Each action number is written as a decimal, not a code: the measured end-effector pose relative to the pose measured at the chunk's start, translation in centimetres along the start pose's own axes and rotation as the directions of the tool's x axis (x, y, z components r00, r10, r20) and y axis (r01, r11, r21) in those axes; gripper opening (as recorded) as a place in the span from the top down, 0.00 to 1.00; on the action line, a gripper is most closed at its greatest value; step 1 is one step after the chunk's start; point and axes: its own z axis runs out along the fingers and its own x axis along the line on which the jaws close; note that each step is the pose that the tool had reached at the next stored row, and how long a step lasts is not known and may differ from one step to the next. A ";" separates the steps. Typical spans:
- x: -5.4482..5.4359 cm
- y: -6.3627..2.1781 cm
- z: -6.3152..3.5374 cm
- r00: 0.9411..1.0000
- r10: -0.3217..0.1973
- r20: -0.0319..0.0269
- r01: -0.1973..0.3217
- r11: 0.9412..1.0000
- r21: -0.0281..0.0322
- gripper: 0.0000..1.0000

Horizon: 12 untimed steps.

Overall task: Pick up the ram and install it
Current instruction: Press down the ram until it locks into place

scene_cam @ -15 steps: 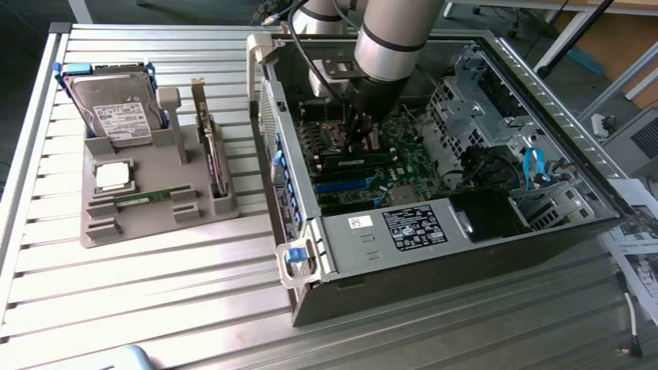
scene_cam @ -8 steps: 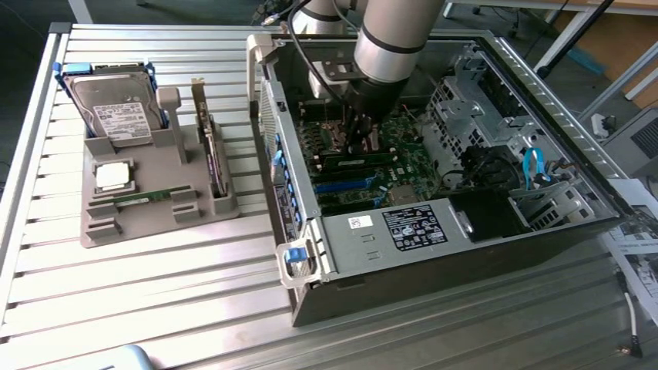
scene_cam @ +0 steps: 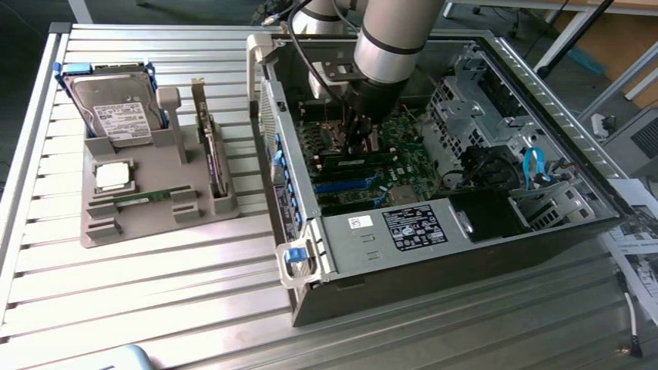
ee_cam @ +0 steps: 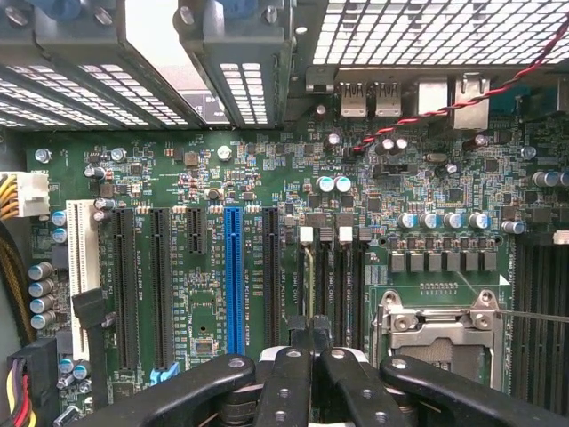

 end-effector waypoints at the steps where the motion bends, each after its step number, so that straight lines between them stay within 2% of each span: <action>1: 0.0 0.00 0.00 1.000 0.000 0.000 0.000 1.000 0.000 0.89; 12: 0.1 0.00 0.14 1.000 0.000 0.000 0.000 1.000 0.000 0.89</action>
